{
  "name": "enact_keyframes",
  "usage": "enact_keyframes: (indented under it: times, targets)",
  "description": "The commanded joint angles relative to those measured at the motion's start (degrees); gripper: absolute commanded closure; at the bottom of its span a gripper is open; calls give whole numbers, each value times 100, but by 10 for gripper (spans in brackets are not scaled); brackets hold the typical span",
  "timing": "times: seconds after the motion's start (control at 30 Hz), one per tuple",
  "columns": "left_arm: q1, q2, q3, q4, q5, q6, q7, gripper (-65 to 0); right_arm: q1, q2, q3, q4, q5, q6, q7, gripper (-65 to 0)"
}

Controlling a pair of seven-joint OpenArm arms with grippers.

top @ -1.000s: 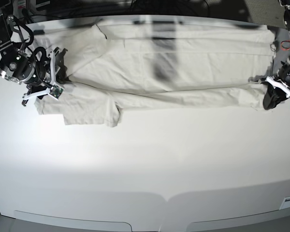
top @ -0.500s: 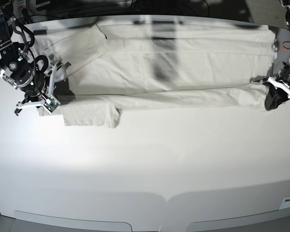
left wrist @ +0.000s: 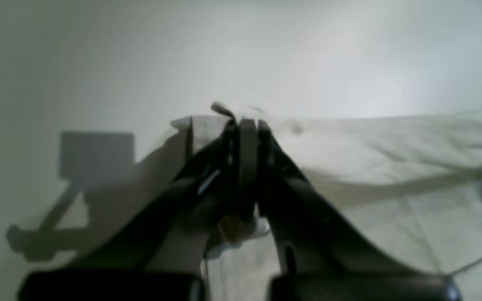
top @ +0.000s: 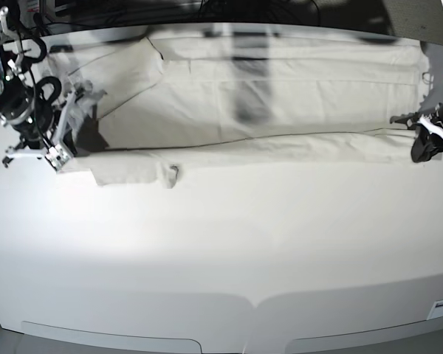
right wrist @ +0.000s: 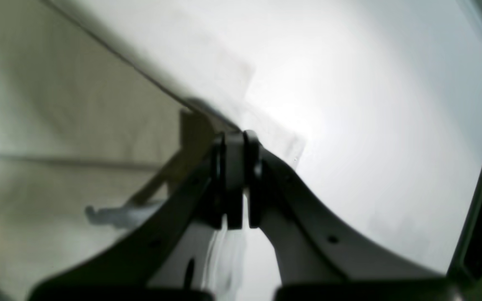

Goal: Fold the T-shirt properly
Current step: 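Grasp the folded edge with the right gripper and pull it toward the collar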

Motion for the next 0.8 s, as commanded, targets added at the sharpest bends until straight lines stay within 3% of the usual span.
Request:
enact_keyframes:
  times: [0.0,0.23,0.4,0.63,0.77]
  targets:
    - [-59,-127,-37,107,-90,-24,-22,0,-66,120,179,116,111,-55,98,0]
    - [-33,-146,-37,107,-92,-22,352,0,-752,120,968,125,577,-24,210,0]
    - [127,-195,-39,260,-315,-24,721,0,-1137,96,1080,125,610,61,256,0]
    - [693,-511,-44,619,-494,-24,693,0,-1244,-229,1080,125,496,81,293,0]
    - [1012,-629,-44,658,-496,-22,496,0,-1279,-337,1078,122,501,330,264,0]
